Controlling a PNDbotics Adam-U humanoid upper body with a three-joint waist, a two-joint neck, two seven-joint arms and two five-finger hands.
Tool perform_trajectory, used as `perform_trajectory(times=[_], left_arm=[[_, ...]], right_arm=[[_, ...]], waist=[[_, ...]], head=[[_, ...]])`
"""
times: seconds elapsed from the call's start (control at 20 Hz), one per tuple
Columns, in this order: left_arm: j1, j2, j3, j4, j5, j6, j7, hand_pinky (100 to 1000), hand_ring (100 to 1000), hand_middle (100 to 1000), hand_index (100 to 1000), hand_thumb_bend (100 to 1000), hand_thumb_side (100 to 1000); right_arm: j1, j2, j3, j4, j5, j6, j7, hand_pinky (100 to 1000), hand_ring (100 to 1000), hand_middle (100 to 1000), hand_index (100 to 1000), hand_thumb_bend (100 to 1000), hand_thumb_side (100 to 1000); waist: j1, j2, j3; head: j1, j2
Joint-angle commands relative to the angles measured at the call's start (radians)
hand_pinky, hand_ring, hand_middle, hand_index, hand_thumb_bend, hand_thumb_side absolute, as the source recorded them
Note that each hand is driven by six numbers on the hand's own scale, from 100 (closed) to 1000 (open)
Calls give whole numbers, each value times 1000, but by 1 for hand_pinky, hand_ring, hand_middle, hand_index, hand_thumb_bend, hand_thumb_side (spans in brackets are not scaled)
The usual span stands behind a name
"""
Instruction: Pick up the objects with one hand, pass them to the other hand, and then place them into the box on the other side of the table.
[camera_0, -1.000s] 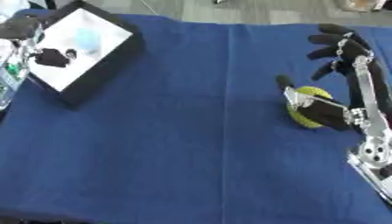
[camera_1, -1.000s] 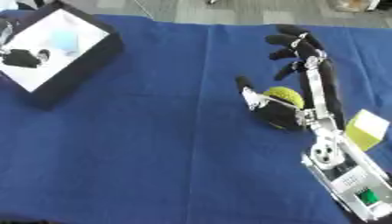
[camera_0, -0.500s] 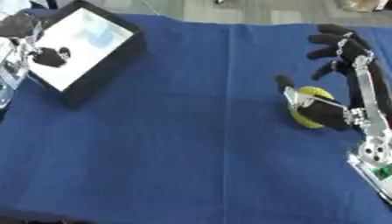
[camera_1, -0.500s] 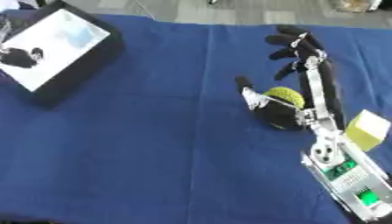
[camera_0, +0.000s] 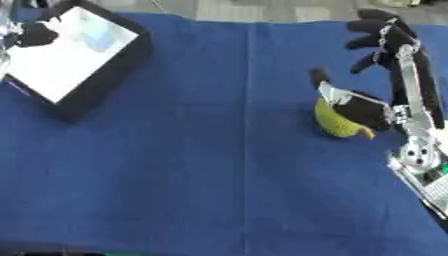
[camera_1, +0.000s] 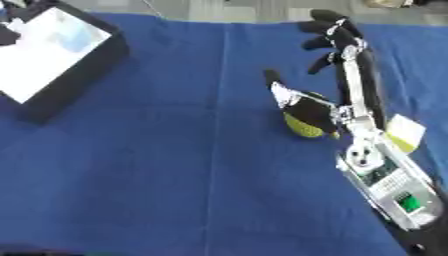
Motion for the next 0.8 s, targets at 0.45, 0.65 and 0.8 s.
perform_trajectory(times=[0.45, 0.65, 0.8], left_arm=[[82, 70, 33, -289, 251, 31, 84, 815, 652, 596, 737, 100, 418], [116, 33, 50, -319, 331, 31, 150, 797, 631, 578, 727, 100, 478], [139, 10, 63, -329, 400, 3, 212, 782, 622, 572, 727, 100, 517]], right_arm=[[43, -123, -140, -21, -81, 47, 41, 444, 689, 886, 722, 505, 158], [75, -149, -192, -21, -144, 61, 49, 444, 689, 877, 727, 508, 172], [103, -177, -222, -21, -159, 76, 77, 447, 687, 854, 726, 498, 183]], waist=[[0, -43, -14], [-5, -47, -15], [-11, -48, -15]], head=[[-40, 17], [-51, 22], [-65, 28]])
